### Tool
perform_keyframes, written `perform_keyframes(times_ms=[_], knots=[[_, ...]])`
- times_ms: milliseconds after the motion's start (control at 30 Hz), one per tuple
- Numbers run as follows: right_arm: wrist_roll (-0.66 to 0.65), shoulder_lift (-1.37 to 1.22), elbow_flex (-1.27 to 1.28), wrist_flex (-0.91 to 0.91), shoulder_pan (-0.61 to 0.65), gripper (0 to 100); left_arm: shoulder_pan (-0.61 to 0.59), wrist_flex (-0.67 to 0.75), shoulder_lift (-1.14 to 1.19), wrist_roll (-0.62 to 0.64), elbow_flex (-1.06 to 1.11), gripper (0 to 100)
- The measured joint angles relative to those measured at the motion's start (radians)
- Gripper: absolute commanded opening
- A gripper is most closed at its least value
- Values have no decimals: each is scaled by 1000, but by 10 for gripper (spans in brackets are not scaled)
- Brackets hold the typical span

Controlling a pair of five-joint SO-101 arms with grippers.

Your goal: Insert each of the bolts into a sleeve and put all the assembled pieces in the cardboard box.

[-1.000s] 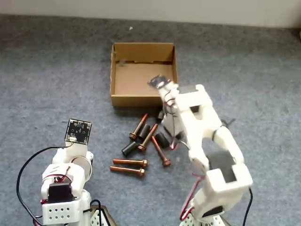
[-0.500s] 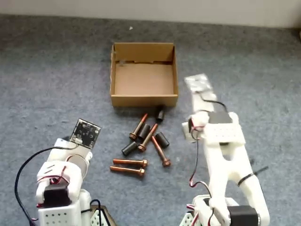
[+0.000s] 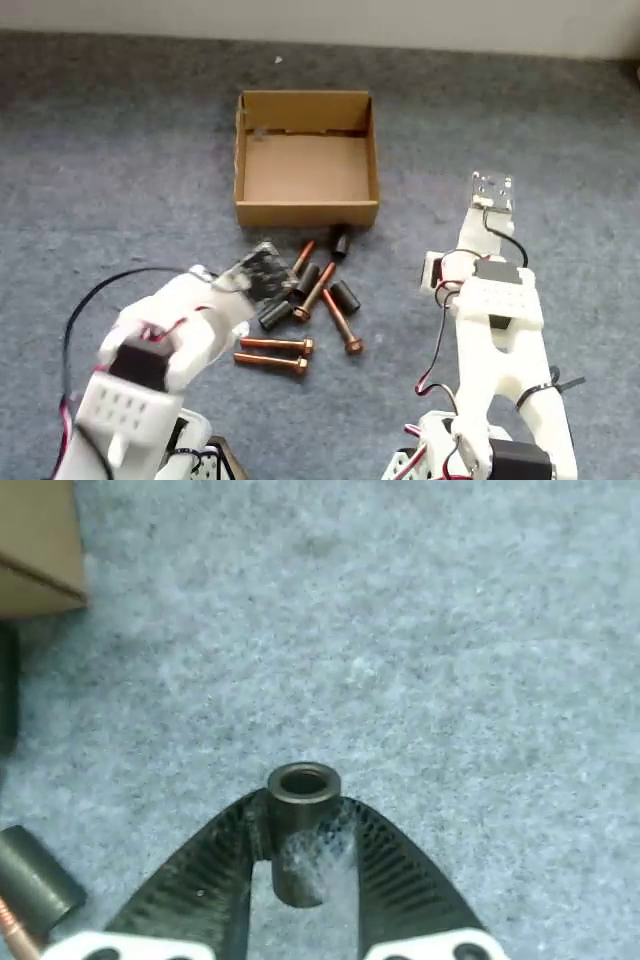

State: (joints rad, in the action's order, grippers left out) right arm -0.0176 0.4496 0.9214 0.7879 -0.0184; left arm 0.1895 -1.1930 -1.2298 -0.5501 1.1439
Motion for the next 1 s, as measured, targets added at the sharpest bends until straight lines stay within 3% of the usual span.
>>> perform_keyframes(times_ms=[333,667,833,1000], knots=[[3,0,0,-3,-6,6,261,28,471,-15,-121,149],[3,2,23,-6,-6,6,331,244,806,-15,-124,147],[3,2,23,-6,-6,6,382,267,936,-15,-176,143],[3,2,23,-6,-6,6,385,262,1057,32,-262,0]])
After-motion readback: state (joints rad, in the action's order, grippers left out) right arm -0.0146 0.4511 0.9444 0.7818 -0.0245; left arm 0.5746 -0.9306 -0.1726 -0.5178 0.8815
